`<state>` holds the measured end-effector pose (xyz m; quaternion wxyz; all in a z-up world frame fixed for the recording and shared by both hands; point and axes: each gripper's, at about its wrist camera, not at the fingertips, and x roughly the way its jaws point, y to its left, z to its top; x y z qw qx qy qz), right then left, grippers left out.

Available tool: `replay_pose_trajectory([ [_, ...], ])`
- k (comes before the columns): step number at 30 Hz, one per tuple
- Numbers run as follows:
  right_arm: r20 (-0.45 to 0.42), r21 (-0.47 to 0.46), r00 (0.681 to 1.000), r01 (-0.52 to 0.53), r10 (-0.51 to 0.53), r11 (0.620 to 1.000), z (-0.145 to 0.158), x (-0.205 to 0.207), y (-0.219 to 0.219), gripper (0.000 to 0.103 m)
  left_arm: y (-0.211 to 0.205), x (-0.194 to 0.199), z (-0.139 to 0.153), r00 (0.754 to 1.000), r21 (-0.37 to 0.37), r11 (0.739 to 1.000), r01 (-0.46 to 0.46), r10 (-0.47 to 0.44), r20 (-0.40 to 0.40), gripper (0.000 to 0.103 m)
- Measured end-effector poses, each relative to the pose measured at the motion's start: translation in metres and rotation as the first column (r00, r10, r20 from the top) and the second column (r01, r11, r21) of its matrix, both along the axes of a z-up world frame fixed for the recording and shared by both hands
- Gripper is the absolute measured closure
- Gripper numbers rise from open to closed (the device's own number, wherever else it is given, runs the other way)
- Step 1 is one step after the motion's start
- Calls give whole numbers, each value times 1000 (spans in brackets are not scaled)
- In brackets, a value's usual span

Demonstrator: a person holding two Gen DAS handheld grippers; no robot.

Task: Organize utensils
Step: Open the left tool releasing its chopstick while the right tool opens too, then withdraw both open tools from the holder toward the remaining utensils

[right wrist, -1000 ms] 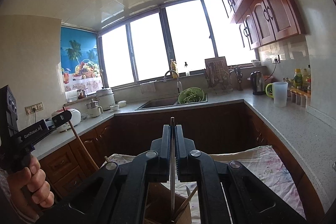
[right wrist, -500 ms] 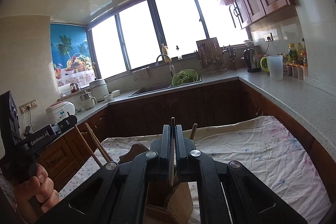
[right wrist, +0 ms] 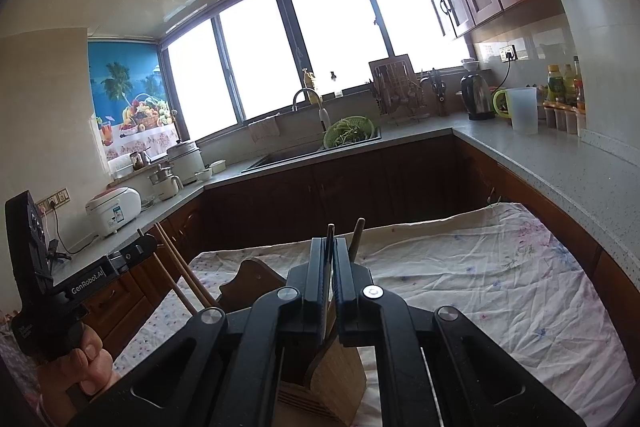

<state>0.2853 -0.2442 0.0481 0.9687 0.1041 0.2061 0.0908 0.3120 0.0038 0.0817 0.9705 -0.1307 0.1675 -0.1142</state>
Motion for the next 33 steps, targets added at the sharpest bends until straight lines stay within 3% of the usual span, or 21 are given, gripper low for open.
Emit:
replay_pose_trajectory([
  [6,-13,5,1000,-9,9,1000,3,-1,-1,93,5,-4,4,1000,-9,1000,-9,9,-25,93],
  [7,-6,9,1000,-8,8,1000,4,-2,-1,89,7,-6,5,1000,-15,1000,-11,11,-25,87],
  [9,11,23,1000,-8,8,1000,9,-8,-3,68,12,-12,9,999,-25,999,-22,21,-26,61],
  [10,22,30,1000,-5,5,1000,12,-12,-4,46,15,-17,11,999,-29,999,-31,30,-21,46],
  [11,39,39,999,-4,2,999,15,-17,-4,37,18,-21,13,999,-30,999,-41,40,-18,37],
  [13,68,55,998,2,-6,998,22,-26,-7,36,23,-31,16,999,-26,998,-52,52,-18,30],
  [15,77,75,997,1,-7,997,28,-34,-10,28,30,-41,17,998,-22,998,-60,60,-22,24],
  [17,91,101,996,5,-14,995,32,-43,-15,8,35,-51,18,997,-14,997,-76,75,-29,15],
  [19,99,117,995,2,-14,993,34,-52,-17,4,40,-63,18,997,-11,997,-73,73,-30,15],
  [33,-5,124,1000,-24,25,992,18,-113,-16,4,40,-143,-7,993,88,996,-21,31,-112,13],
])
